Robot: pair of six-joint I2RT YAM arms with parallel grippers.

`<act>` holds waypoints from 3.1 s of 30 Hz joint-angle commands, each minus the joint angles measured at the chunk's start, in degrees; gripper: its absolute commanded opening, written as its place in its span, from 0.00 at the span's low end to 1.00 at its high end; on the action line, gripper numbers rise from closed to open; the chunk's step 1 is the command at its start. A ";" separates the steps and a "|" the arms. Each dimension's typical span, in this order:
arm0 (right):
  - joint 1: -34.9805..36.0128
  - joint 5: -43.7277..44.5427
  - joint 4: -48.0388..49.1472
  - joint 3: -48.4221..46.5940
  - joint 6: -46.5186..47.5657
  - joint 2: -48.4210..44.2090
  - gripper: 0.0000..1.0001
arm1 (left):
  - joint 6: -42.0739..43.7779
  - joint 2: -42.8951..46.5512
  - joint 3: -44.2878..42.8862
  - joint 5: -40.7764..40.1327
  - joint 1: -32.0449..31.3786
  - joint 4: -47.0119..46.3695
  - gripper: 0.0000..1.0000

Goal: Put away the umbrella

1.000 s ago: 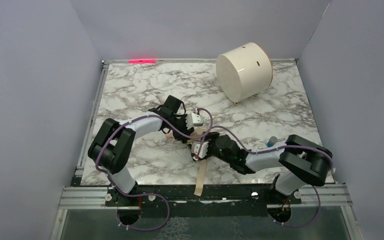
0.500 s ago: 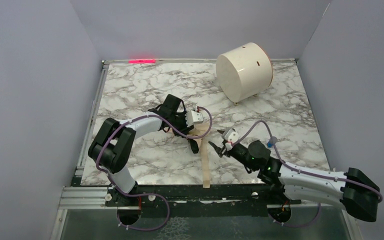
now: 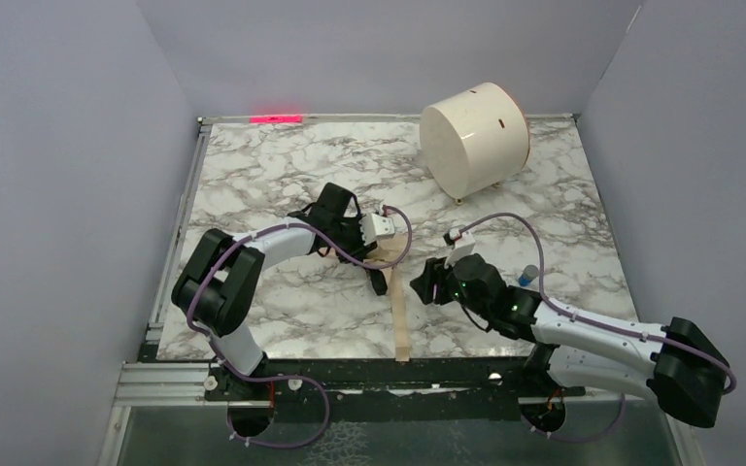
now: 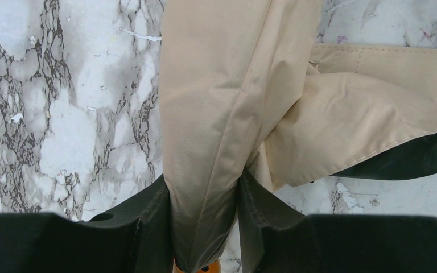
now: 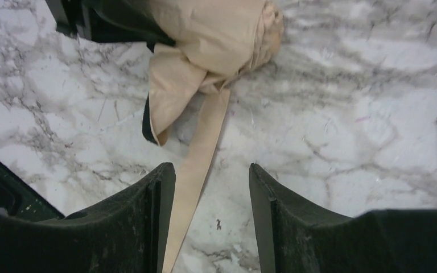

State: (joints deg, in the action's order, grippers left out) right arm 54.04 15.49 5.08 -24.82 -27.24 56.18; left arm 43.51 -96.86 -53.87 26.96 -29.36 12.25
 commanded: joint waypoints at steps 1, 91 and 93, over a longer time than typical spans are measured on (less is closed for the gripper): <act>0.70 -3.62 -1.23 2.51 -13.48 1.98 0.55 | -2.21 -2.75 0.52 -5.84 0.28 1.37 0.00; 25.06 -2.67 -15.81 -7.75 -24.87 36.30 0.00 | -17.24 -5.40 -1.36 -25.31 0.69 -8.46 0.00; 25.06 -2.10 -17.41 -7.24 -25.62 35.44 0.00 | -16.58 -5.85 -1.01 -25.93 0.19 -8.82 0.00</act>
State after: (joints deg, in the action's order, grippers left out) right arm 76.12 25.58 5.30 -36.93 -49.98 90.37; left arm 25.67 -99.96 -57.58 17.21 -29.93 10.17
